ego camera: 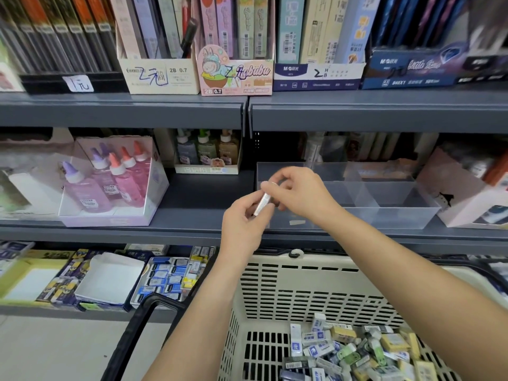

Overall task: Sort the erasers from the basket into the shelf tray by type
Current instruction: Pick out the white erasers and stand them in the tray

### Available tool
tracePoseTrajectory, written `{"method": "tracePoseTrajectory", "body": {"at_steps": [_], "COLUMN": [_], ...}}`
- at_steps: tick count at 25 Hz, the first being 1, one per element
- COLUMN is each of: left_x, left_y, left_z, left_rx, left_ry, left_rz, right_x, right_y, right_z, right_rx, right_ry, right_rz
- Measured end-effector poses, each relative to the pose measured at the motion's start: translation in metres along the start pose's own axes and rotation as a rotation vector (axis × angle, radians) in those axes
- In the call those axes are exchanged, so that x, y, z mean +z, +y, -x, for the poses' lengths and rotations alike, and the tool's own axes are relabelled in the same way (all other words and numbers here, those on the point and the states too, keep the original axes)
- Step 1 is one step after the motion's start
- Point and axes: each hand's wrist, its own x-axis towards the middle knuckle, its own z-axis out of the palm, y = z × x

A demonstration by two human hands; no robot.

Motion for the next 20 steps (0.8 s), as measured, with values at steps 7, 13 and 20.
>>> {"method": "tracePoseTrajectory", "body": {"at_steps": [7, 13, 20], "left_x": [-0.003, 0.002, -0.001], "left_y": [-0.012, -0.015, -0.014], "left_z": [-0.005, -0.003, -0.005], "left_rx": [-0.183, -0.138, -0.134], "left_ry": [0.081, -0.004, -0.048], "left_rz": [-0.226, -0.349, -0.317], "right_x": [-0.010, 0.013, 0.013], "right_y": [0.014, 0.022, 0.024], "right_z": [-0.025, -0.030, -0.021], "right_rx": [-0.018, -0.026, -0.091], "right_ry": [0.120, -0.152, -0.326], "right_rz": [0.067, 0.310, 0.273]}}
